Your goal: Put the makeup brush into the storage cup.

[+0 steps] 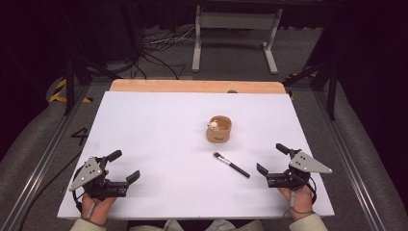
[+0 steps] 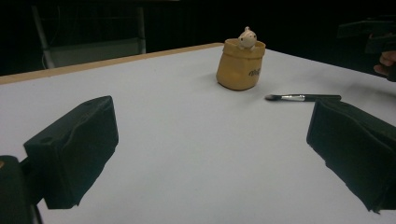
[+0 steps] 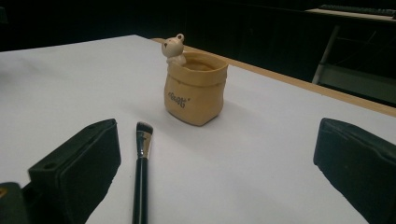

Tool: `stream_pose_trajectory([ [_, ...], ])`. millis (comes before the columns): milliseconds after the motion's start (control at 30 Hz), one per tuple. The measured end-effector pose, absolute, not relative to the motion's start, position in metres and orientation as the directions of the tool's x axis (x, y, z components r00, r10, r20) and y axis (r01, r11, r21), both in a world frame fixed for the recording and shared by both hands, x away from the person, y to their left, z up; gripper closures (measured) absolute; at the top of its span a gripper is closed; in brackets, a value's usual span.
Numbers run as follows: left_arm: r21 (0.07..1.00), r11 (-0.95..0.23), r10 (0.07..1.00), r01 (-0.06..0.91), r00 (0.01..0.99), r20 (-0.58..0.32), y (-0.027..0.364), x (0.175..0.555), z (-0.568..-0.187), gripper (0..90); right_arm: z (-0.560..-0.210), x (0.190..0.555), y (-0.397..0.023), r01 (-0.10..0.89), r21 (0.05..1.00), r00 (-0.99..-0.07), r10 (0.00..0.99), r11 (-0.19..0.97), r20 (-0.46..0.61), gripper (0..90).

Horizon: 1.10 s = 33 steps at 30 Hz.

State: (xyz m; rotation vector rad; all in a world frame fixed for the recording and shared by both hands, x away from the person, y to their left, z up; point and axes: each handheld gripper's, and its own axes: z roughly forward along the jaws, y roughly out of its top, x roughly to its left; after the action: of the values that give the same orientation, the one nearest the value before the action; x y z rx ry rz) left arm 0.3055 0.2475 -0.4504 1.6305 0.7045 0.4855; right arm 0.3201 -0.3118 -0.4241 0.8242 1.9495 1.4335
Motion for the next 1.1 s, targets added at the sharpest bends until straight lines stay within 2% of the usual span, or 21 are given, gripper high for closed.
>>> stream_pose_trajectory([
  [833,0.979,-0.088,0.671,0.183,0.737,-0.078,0.243,0.307,-0.452,2.9,-0.385,0.356,-0.263,0.11,0.958,-0.728,0.678,0.266,-0.105,0.4],
  [1033,0.979,-0.088,0.673,0.186,0.736,-0.079,0.246,0.307,-0.451,3.0,-0.373,0.363,-0.253,0.217,0.92,-0.747,0.663,0.326,-0.058,1.6],
  [1100,0.978,-0.085,0.672,0.191,0.736,-0.085,0.246,0.307,-0.452,3.1,-0.368,0.366,-0.25,0.281,0.897,-0.75,0.662,0.34,-0.016,1.1],
])
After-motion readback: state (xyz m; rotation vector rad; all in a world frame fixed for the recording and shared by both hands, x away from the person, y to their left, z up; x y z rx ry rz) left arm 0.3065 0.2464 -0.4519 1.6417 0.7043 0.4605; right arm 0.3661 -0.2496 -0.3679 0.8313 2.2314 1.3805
